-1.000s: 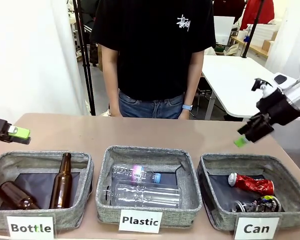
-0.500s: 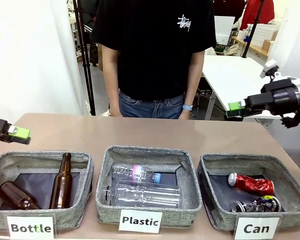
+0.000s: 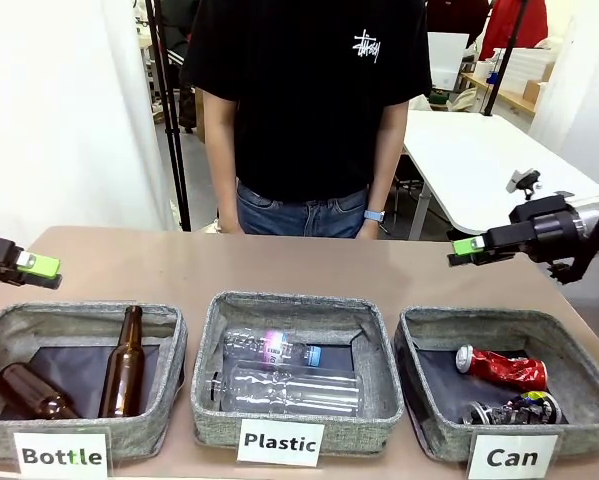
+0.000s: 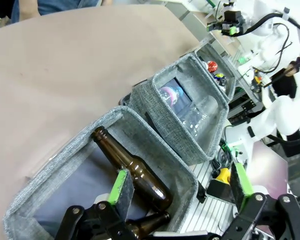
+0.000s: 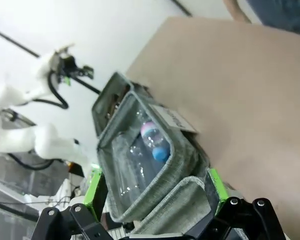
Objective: Sort the can waste into the basket.
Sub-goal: Pick up the can waste from the table and place it in the right Fabric basket.
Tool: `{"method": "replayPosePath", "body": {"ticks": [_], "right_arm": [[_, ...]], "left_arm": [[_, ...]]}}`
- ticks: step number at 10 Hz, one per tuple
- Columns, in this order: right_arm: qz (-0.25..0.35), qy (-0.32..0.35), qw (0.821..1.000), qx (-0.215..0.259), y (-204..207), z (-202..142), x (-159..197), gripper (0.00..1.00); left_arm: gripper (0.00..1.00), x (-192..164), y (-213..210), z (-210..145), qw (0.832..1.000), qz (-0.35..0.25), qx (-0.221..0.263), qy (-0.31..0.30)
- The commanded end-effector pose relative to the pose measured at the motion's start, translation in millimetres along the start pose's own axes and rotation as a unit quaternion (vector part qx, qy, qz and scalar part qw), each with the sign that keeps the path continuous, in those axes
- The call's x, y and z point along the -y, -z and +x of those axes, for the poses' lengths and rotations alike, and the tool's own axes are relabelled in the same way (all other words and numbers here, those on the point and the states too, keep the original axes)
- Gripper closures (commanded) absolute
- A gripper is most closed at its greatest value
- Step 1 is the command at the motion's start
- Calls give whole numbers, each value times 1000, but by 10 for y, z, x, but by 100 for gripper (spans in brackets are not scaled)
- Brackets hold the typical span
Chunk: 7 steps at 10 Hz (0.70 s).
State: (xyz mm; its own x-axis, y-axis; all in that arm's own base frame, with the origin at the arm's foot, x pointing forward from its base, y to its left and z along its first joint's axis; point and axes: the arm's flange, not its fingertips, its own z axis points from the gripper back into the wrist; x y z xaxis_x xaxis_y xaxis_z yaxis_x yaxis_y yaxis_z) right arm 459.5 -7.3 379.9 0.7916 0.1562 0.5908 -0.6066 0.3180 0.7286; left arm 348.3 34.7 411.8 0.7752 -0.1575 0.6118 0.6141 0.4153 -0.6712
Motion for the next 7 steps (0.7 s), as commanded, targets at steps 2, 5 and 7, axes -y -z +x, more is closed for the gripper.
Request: {"method": "replayPosePath", "body": {"ticks": [2,5,7], "right_arm": [[19,21,999,39,-139,-2,-14,0],[19,21,999,39,-139,-2,-14,0],[19,21,999,39,-139,-2,-14,0]], "left_arm": [[0,18,-22,-24,1000,-5,-4,-1],[0,18,-22,-24,1000,-5,-4,-1],[0,18,-22,-24,1000,-5,-4,-1]]}}
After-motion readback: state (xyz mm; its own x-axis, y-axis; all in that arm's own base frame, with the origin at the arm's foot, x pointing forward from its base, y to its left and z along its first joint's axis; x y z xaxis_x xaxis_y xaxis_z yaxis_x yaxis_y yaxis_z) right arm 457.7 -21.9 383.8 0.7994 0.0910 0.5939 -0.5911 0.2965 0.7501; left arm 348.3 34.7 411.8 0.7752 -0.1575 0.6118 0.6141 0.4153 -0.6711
